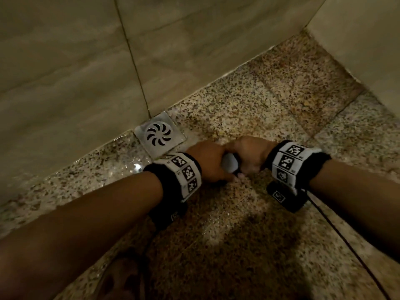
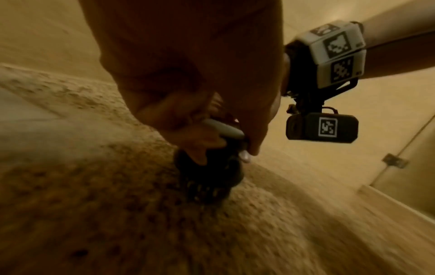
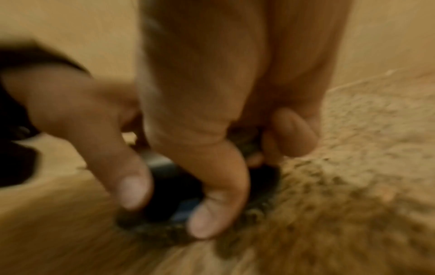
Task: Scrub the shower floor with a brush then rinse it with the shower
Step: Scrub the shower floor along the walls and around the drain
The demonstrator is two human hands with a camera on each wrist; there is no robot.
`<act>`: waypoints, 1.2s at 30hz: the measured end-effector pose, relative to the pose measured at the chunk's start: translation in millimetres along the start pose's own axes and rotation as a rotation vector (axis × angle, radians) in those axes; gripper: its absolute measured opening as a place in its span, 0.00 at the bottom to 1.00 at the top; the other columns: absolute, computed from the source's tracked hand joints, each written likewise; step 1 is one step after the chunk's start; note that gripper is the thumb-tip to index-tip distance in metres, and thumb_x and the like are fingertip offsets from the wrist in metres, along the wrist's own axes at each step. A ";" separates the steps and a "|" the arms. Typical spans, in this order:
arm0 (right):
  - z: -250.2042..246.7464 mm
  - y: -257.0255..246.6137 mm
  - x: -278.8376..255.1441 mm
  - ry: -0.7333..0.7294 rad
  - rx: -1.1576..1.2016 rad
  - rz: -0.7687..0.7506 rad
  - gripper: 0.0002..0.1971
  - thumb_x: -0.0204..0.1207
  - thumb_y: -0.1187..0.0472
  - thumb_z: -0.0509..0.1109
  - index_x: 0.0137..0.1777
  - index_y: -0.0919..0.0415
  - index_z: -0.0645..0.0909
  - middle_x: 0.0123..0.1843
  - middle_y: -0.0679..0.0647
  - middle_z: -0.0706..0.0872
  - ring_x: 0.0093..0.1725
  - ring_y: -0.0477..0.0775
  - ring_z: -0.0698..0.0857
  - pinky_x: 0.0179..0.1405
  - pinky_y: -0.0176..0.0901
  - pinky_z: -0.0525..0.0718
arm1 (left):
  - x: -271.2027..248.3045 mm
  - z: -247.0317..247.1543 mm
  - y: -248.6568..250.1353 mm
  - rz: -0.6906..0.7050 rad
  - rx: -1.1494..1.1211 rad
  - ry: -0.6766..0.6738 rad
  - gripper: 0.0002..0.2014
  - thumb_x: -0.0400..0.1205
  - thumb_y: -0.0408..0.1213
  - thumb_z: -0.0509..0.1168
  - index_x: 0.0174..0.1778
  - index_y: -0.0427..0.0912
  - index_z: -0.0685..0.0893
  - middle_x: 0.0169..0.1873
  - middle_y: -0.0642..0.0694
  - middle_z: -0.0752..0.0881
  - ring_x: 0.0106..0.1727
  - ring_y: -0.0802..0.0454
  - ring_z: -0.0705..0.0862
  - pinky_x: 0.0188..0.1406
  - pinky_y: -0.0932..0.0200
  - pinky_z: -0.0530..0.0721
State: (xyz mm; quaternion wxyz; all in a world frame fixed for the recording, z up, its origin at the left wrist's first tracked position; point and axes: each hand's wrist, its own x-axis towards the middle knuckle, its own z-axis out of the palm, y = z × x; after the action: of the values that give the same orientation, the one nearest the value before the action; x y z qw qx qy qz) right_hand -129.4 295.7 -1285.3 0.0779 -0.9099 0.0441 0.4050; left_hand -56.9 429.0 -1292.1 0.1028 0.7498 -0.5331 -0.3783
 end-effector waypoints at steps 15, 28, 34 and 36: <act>-32.2 -48.6 15.4 -0.070 0.062 -0.120 0.22 0.77 0.55 0.73 0.69 0.54 0.74 0.58 0.53 0.80 0.60 0.58 0.80 0.47 0.43 0.70 | -57.7 -22.9 -42.6 -0.169 0.183 0.073 0.30 0.68 0.73 0.64 0.30 0.45 0.81 0.24 0.47 0.78 0.28 0.48 0.78 0.25 0.57 0.70; -57.9 -86.7 47.6 0.179 0.112 -0.190 0.30 0.69 0.51 0.80 0.69 0.54 0.75 0.61 0.56 0.84 0.60 0.61 0.82 0.46 0.41 0.70 | -88.5 -56.1 -84.5 -0.218 0.275 0.143 0.29 0.70 0.68 0.66 0.51 0.45 0.85 0.37 0.44 0.85 0.36 0.47 0.82 0.33 0.55 0.78; -45.4 -97.7 66.0 0.185 0.092 -0.160 0.31 0.68 0.52 0.81 0.70 0.56 0.75 0.63 0.59 0.84 0.61 0.64 0.82 0.54 0.47 0.78 | -86.8 -32.1 -92.9 -0.271 0.174 0.163 0.27 0.74 0.63 0.68 0.60 0.45 0.83 0.50 0.41 0.87 0.49 0.42 0.85 0.44 0.54 0.80; -62.5 -97.7 72.5 0.286 0.101 -0.110 0.32 0.67 0.52 0.81 0.71 0.54 0.75 0.65 0.60 0.84 0.63 0.64 0.82 0.58 0.50 0.79 | -80.4 -45.2 -97.2 -0.322 0.244 0.221 0.28 0.75 0.60 0.68 0.64 0.43 0.80 0.54 0.40 0.85 0.54 0.41 0.84 0.43 0.56 0.75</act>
State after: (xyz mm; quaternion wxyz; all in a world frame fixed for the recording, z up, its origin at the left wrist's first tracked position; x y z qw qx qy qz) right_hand -21.3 379.5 -1287.6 0.1387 -0.9543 0.0252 0.2637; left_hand 32.2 528.1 -1278.2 0.0072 0.8689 -0.4340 -0.2381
